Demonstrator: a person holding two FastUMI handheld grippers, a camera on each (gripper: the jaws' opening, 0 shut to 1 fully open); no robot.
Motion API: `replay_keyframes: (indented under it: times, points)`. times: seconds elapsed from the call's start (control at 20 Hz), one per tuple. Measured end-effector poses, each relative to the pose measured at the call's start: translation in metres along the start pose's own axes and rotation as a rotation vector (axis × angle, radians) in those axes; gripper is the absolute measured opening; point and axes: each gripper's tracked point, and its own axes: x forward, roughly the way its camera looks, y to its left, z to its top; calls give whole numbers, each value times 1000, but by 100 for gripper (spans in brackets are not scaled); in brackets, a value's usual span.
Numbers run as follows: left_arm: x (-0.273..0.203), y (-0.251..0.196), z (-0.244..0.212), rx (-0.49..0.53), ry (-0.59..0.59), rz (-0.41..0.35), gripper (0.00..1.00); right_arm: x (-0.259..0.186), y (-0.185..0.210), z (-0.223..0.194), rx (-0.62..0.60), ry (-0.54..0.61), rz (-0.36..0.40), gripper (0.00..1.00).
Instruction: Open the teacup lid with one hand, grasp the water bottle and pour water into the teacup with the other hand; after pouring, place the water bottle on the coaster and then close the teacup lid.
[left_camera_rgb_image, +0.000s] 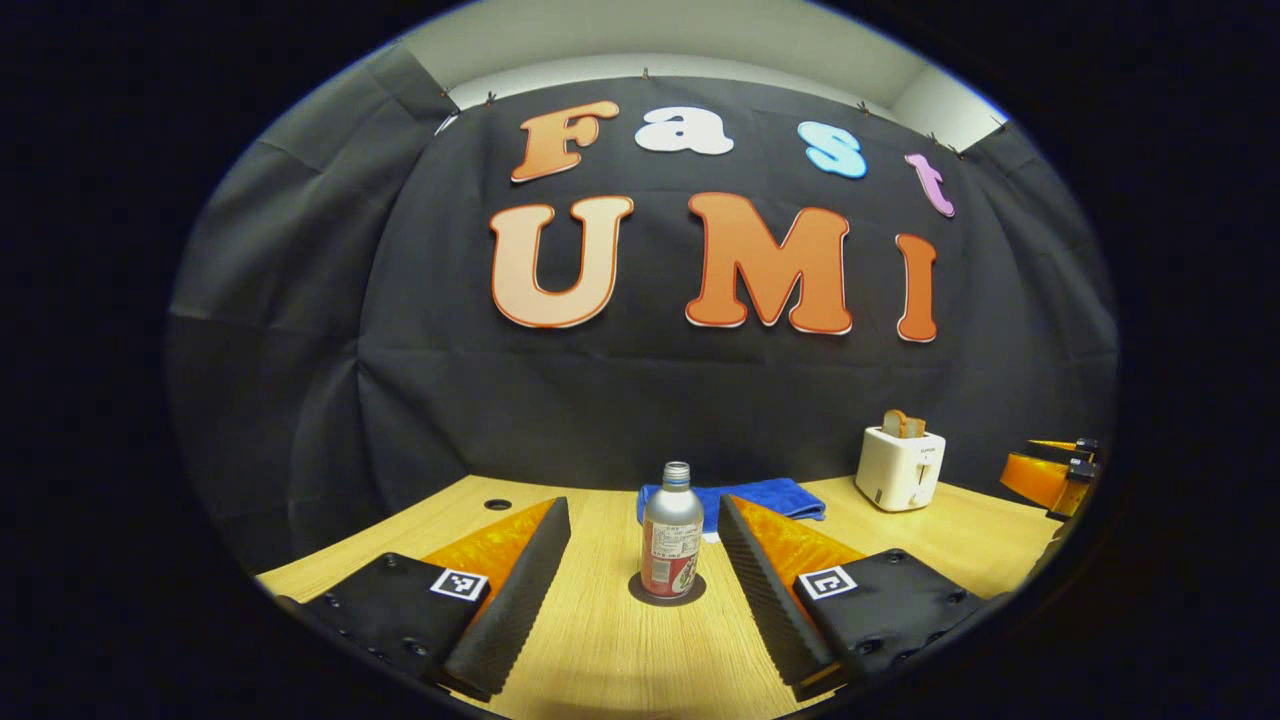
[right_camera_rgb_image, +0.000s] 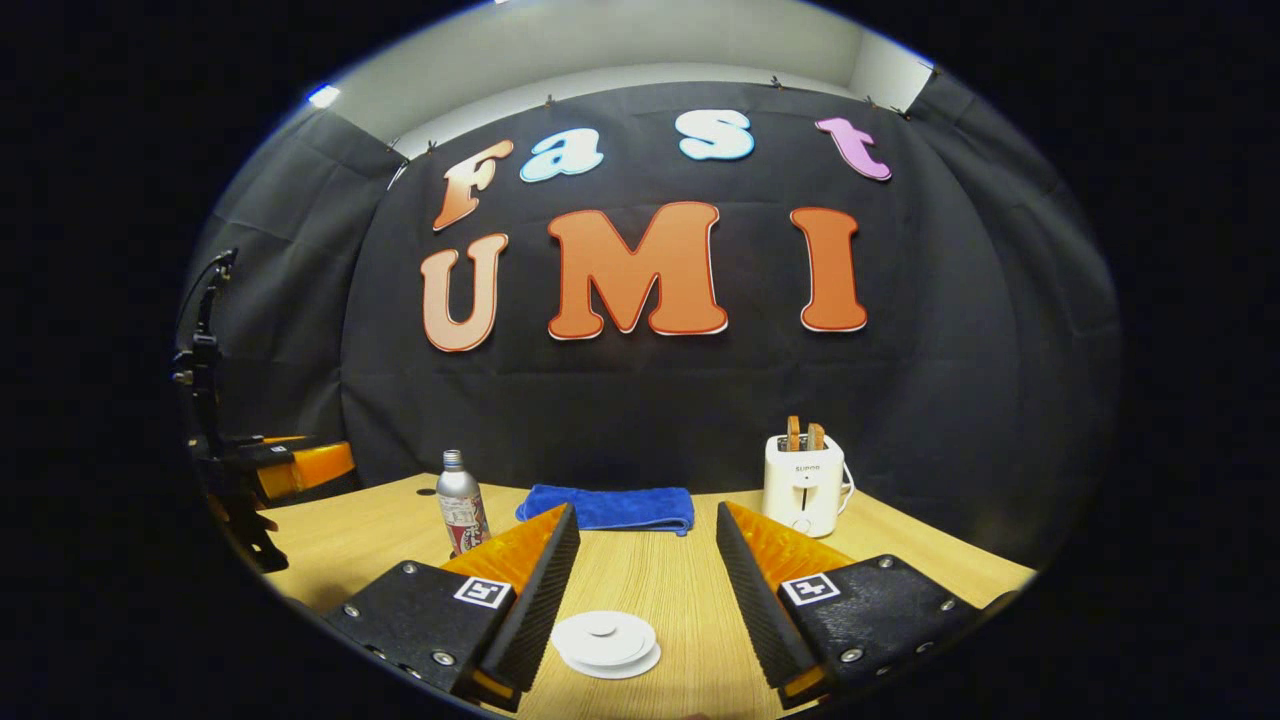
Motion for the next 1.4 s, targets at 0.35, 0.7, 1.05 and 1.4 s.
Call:
replay_keyframes:
  times: [0.35, 0.7, 1.05, 1.4]
  points:
    - [-28, 21, 24, 28, -94, 79, 97, 0, 4, 11, -22, -38, -3, 84]
    - [-36, 26, 19, 32, -106, 99, 97, -2, -4, 27, -43, -104, -29, 84]
    - [-37, 22, 30, 55, -132, 99, 97, -3, -8, 29, -59, -105, -48, 84]
    - [-31, 25, 31, 78, -130, 107, 96, -3, -11, 27, -81, -95, -45, 84]
